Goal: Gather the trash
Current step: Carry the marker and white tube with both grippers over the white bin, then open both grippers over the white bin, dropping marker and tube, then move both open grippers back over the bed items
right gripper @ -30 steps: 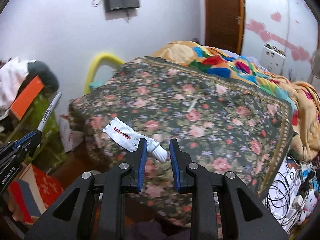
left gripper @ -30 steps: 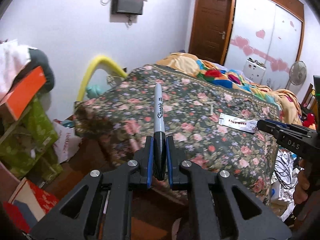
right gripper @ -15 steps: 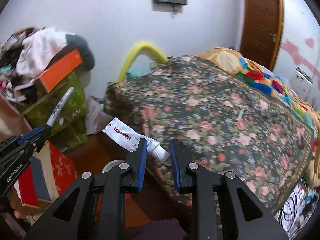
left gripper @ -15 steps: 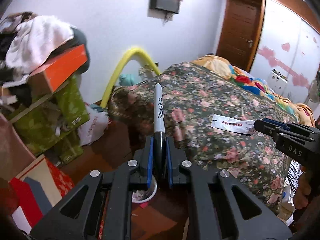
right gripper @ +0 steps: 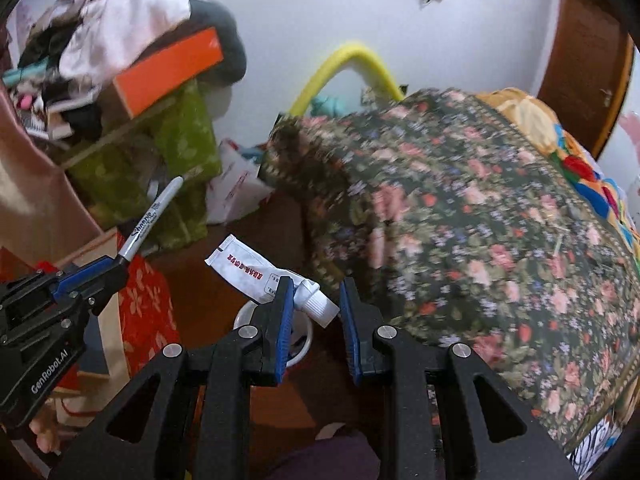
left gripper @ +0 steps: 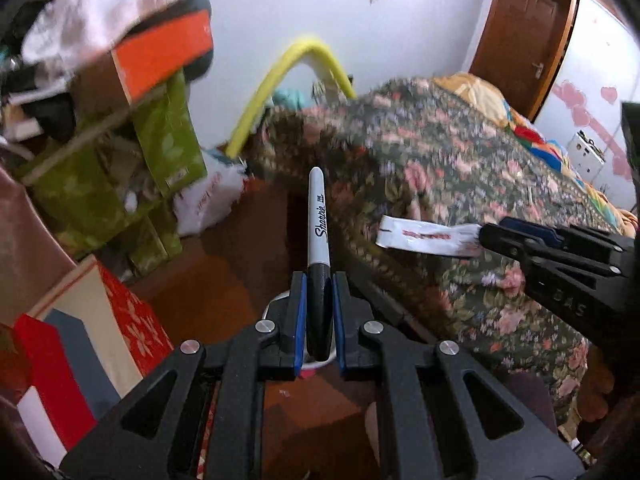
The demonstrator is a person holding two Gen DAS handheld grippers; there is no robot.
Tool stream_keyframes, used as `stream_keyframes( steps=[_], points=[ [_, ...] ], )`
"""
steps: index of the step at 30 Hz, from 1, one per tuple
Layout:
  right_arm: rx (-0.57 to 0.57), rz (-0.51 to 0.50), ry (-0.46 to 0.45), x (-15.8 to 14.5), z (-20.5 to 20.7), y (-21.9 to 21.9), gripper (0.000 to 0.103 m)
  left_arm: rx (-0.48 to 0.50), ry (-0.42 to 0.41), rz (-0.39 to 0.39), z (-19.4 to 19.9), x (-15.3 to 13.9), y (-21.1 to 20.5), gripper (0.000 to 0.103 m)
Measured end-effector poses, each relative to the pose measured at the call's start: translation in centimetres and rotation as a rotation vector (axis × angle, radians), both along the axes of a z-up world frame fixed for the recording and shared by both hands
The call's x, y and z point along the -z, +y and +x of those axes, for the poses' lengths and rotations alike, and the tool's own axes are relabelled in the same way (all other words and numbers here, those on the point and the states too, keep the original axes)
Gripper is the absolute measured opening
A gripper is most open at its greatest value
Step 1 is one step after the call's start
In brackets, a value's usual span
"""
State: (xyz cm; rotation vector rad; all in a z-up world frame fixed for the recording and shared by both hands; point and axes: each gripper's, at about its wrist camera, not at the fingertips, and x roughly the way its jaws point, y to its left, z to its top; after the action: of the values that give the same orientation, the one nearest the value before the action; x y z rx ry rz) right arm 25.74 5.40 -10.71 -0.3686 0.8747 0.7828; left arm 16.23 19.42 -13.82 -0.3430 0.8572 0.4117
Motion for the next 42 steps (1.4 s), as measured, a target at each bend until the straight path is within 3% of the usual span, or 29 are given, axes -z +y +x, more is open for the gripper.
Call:
stream_keyframes(
  steps=[14,18,20,22,25,31,42],
  points=[
    [-0.054,-0.207,0.162,10.2,2.3,6.6,0.021,-0.029,0.18,-0.136,3.1,9.8,3.6,0.011],
    [-0.086,-0.201,0.213,11.3,2.9,8.3,0.022,-0.031,0.183,-0.15,4.5,10.7,4.7,0.012],
    [-0.09,-0.179,0.254,11.4,3.5,8.9,0.022,-0.053,0.203,-0.149,5.1,11.0,5.4,0.02],
    [-0.084,-0.163,0.298,11.6,4.2,9.1,0.032,-0.076,0.201,-0.158,5.3,11.2,6.0,0.024],
    [-0.067,-0.138,0.313,11.3,4.8,8.9,0.037,-0.075,0.197,-0.159,5.3,11.1,6.2,0.024],
    [-0.064,-0.125,0.245,9.5,5.0,7.5,0.037,-0.054,0.17,-0.114,5.1,9.4,5.1,0.024],
    [-0.017,-0.012,0.064,3.0,4.0,2.0,0.037,0.003,-0.001,-0.036,4.7,1.5,0.7,0.024]
  ],
)
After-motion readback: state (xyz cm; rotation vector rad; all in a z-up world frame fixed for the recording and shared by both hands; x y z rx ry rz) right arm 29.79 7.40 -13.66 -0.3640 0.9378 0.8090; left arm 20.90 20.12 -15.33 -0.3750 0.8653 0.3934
